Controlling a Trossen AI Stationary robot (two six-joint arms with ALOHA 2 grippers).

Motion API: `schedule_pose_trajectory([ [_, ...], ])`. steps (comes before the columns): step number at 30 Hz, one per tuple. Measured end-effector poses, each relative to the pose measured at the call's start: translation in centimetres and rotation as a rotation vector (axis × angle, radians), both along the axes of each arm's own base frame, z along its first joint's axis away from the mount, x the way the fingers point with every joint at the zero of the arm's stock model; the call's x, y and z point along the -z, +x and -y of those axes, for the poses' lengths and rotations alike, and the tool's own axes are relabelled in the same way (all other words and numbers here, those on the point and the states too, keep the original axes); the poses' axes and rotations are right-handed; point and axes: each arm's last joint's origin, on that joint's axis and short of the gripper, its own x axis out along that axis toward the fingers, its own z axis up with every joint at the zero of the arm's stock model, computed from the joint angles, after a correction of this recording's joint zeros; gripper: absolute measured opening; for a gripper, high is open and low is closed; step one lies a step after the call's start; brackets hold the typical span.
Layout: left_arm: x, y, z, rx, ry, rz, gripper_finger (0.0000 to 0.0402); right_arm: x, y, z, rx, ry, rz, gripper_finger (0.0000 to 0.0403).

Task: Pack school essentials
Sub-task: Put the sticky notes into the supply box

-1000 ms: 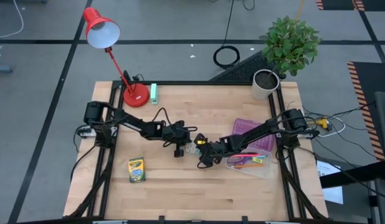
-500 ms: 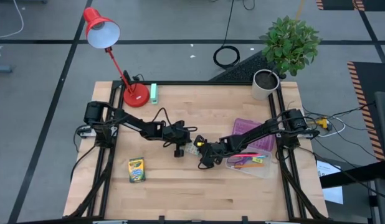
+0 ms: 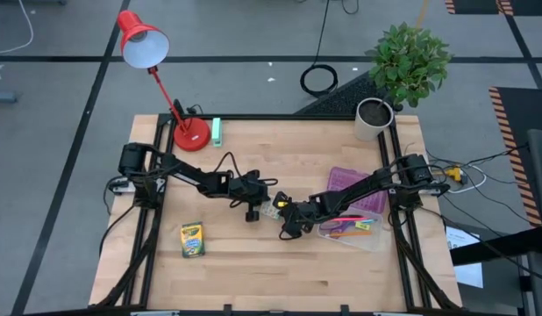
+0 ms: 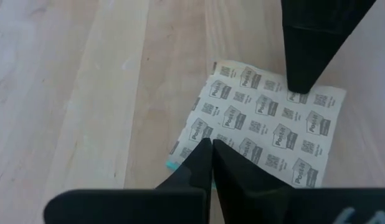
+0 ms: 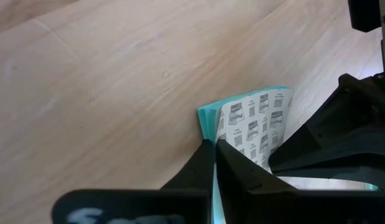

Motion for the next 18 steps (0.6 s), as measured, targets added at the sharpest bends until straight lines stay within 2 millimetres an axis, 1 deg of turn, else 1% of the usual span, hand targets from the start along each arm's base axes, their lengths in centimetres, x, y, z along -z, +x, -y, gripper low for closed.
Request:
schedule_pose_trajectory([
  [4, -0.1, 0.0, 0.0, -0.006, -0.006, 0.008, 0.0021, 0.0, 0.0, 0.0, 0.001, -0.002, -0.003, 0.0001],
  [7, -0.8, -0.2, 0.1, 0.008, 0.005, 0.015, 0.0039, 0.0, -0.1, 0.0, 0.002, -0.005, -0.007, 0.0001],
  [10, -2.2, -0.4, 0.6, 0.028, 0.044, 0.038, 0.0078, 0.0, -0.1, 0.0, 0.012, 0.003, -0.006, 0.0001],
  [13, -3.6, -0.7, 1.3, 0.013, 0.094, 0.065, 0.0125, -0.2, -0.2, 0.0, 0.030, 0.018, -0.008, 0.0000],
  [18, -5.4, -1.2, 3.0, 0.013, 0.147, 0.109, 0.0191, -1.3, -0.4, 0.1, 0.039, 0.039, 0.004, 0.0000],
])
